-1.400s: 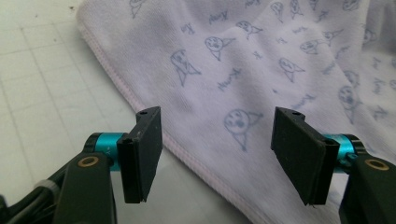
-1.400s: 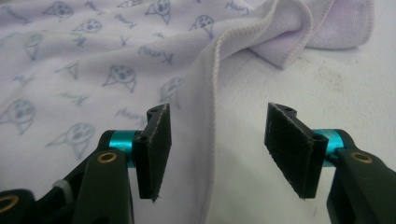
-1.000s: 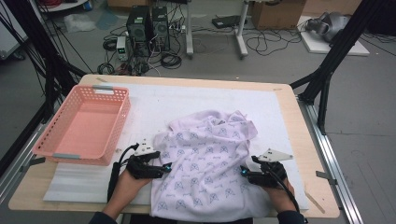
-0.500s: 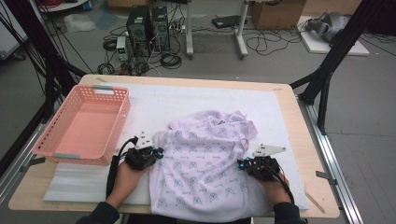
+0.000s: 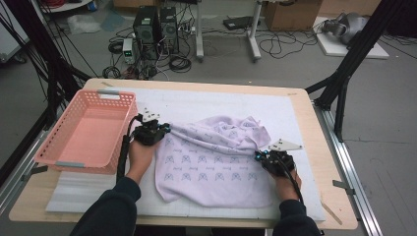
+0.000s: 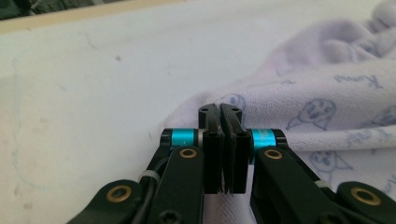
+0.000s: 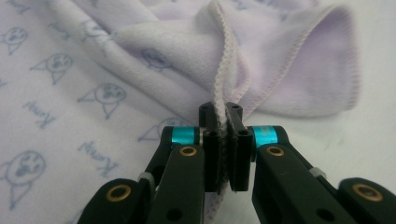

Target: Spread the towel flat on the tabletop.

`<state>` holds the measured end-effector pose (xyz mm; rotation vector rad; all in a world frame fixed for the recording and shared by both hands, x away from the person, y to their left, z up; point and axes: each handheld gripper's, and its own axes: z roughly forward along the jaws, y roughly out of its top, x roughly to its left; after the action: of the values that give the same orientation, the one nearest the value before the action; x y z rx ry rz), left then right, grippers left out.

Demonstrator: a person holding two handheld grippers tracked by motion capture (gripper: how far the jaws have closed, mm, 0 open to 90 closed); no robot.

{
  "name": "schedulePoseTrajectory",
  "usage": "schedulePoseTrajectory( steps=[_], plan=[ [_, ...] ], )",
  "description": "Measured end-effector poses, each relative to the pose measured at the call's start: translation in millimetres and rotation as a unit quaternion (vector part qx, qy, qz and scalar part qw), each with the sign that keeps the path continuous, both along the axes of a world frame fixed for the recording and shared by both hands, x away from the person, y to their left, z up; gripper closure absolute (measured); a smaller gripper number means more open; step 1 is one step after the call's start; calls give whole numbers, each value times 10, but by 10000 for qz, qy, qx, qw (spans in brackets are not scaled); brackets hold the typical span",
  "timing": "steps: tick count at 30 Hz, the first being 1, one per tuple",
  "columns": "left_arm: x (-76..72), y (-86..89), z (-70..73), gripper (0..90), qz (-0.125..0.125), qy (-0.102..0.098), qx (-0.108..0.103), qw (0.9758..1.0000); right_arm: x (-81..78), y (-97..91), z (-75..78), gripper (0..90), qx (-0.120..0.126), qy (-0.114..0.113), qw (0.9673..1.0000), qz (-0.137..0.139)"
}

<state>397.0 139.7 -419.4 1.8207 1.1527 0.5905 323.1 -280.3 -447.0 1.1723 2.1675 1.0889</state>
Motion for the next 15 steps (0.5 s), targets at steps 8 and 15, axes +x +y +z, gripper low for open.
schedulePoseTrajectory(
  steps=[8, 15],
  plan=[
    [-53, -36, 28, 533, -218, -41, -372, 9991, 121, -11, 27, 735, -133, -130, 9987, -467],
    [-416, 112, 27, 394, -682, -122, -530, 9962, -139, -158, 128, 510, 175, -183, 9994, -225]
  ],
)
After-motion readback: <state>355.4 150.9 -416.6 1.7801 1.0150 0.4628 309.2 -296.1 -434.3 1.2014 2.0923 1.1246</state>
